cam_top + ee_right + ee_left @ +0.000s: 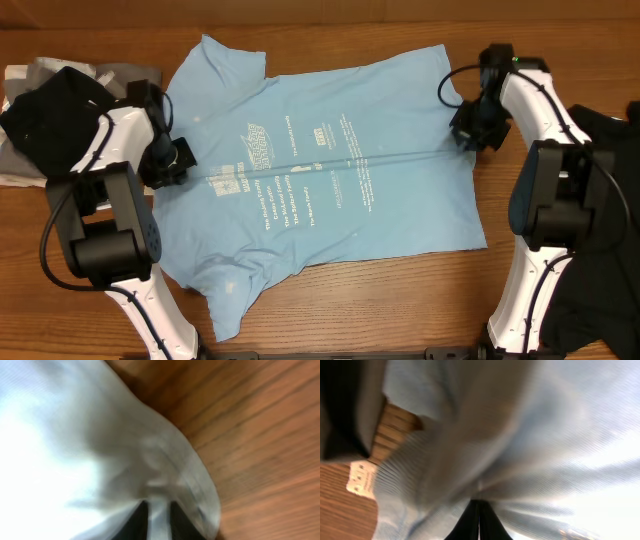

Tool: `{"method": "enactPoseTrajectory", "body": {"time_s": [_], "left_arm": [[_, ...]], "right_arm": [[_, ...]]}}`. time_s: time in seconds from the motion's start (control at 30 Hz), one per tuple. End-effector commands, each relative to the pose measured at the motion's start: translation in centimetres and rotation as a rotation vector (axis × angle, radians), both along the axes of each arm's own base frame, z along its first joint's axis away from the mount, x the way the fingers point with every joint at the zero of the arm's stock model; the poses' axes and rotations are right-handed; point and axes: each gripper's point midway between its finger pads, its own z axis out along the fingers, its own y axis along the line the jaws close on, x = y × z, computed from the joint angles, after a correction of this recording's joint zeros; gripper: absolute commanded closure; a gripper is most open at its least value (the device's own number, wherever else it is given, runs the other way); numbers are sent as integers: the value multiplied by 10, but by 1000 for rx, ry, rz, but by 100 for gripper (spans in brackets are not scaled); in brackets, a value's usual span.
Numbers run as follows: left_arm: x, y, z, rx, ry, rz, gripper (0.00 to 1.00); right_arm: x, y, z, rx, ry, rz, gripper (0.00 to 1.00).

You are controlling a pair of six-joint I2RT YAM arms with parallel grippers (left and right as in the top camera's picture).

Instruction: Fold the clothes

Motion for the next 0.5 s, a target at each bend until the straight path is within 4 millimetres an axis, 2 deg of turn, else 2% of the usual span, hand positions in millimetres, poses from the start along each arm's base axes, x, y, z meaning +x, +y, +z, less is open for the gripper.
{"method": "enactPoseTrajectory", "body": {"time_s": [0.0, 0.03, 0.07, 0.1, 0.2, 0.3, 0.33, 0.47], "left_arm": [[28, -14, 53, 51, -137, -63, 88], [31, -19, 63, 53, -156, -74, 84], [34, -25, 75, 55, -181, -89, 80], [36, -30, 86, 56, -203, -100, 76], [41, -46, 125, 62, -292, -137, 53], [38, -61, 168, 65, -385, -171, 3], [35, -65, 179, 66, -409, -178, 0], [13, -71, 218, 66, -473, -183, 0]], "right_arm": [[22, -10, 44, -44, -99, -4, 60], [22, -12, 53, -54, -106, -5, 31], [22, -13, 62, -63, -115, -7, 10], [22, -14, 71, -66, -126, -12, 0], [19, -15, 96, -66, -157, -39, 0], [10, -15, 120, -68, -180, -43, 0], [4, -15, 128, -68, -181, -43, 0], [-22, -23, 154, -122, -157, -58, 0]]}}
